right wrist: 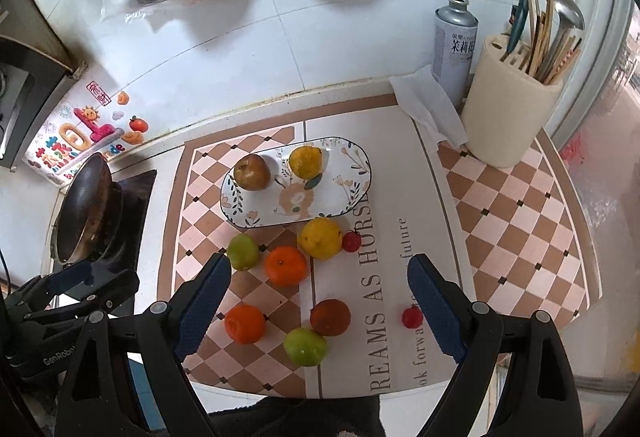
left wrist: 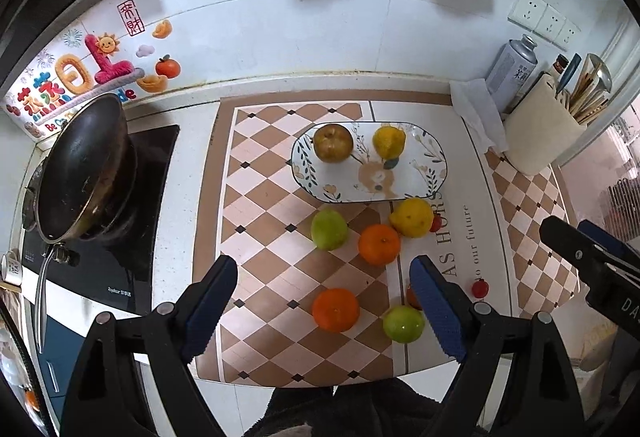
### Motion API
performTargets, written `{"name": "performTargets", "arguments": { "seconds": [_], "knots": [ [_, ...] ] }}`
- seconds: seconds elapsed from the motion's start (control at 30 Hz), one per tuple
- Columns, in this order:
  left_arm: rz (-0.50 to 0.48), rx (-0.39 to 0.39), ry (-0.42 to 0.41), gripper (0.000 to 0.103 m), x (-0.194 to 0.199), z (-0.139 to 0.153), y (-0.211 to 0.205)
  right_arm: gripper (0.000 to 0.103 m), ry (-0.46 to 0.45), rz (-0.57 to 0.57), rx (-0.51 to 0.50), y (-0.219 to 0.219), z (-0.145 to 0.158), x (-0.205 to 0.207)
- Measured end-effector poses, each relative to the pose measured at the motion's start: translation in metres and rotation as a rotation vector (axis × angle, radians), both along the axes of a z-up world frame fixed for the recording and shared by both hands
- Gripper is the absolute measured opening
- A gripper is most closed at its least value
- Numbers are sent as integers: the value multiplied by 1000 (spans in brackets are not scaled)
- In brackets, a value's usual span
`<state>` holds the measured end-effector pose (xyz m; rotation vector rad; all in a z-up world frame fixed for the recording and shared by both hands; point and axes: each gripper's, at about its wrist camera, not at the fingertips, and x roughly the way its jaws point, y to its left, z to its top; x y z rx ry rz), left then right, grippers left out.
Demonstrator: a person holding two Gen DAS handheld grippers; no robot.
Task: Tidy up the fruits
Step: 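Lift both tools back from the plate toward the remaining fruits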
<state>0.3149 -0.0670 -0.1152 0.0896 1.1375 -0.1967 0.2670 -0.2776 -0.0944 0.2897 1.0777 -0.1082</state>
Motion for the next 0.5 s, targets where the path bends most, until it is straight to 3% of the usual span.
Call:
{"name": "performTargets", "arguments": {
  "seconds": [0.2,0.23,0.33,0.5],
  "knots": [
    [13,28,11,89,10,-12,2,92,80,7,25,1,-35,8],
    [14,42,15,98,13,-17,2,92,101,8,31,0,-44,10],
    [21,97,37,102,23,-35,3,92,191,5,66,-2,-86,16],
    [74,106,121,102,42,-71,21,92,321,-8,147,-9,-161,21]
  ]
}}
